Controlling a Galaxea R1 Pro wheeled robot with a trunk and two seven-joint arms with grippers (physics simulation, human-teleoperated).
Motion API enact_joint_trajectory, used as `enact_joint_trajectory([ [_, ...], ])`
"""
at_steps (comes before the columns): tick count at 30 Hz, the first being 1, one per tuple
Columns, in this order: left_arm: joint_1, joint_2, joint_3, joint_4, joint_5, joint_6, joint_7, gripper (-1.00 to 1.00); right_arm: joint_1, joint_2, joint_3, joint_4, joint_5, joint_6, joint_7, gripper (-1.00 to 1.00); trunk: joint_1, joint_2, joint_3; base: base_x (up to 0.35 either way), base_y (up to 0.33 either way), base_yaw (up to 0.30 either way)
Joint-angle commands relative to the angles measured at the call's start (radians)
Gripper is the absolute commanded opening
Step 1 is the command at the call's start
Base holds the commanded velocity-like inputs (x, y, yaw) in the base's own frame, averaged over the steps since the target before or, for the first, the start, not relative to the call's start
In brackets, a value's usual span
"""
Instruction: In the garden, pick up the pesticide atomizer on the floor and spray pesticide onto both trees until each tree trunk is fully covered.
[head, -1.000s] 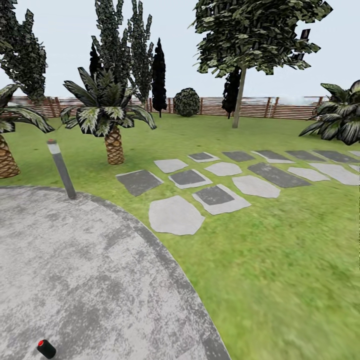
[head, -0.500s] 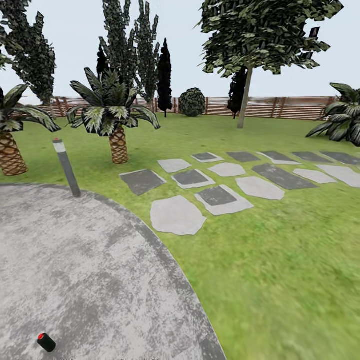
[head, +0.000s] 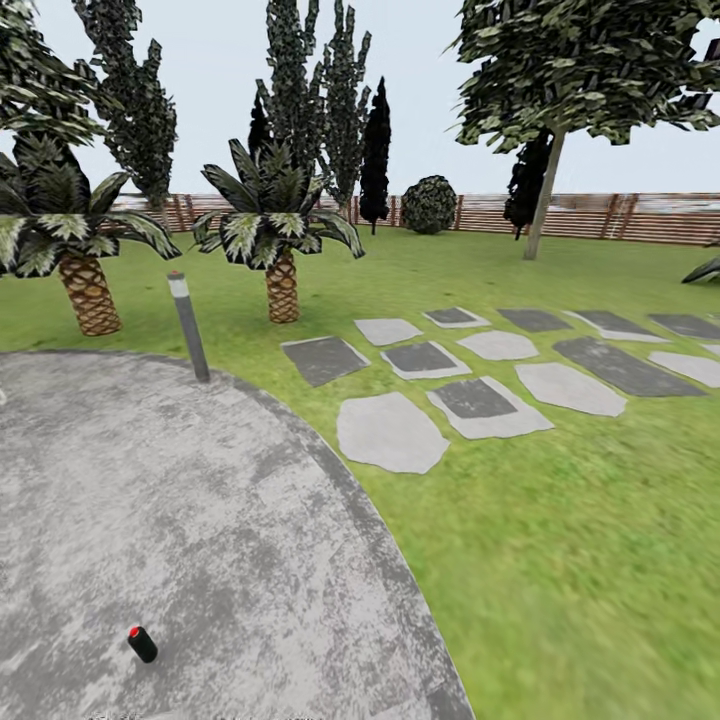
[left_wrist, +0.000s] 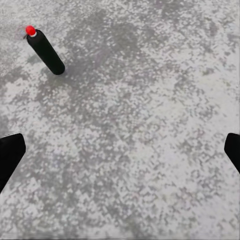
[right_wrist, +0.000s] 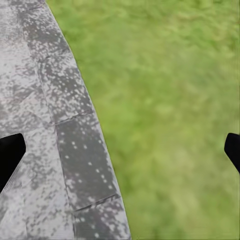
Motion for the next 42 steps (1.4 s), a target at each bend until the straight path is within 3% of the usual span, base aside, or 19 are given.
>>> enact_joint_trajectory([
  [1,-0.001,0.0,0.001,0.001,0.0,-0.003,0.001,1.0,0.0,0.0,-0.001,0.0,0.0,-0.003,0.0,1.0,0.0,0.0,-0.001,0.0,0.0,0.279],
  [18,-0.001,-0.001,-0.001,0.001,0.0,-0.004,0.0,1.0,0.0,0.0,-0.001,0.0,0.0,-0.003,0.0,1.0,0.0,0.0,-0.001,0.0,-0.004,0.279],
  [28,-0.001,-0.002,-0.001,0.001,0.0,-0.004,0.001,1.0,0.0,0.0,-0.001,0.0,0.0,-0.003,0.0,1.0,0.0,0.0,-0.001,0.096,-0.203,0.276],
  [42,-0.001,0.0,0.001,0.001,0.0,-0.004,0.001,1.0,0.0,0.0,-0.001,0.0,0.001,-0.002,0.0,1.0,0.0,0.0,-0.001,0.147,-0.244,0.028],
])
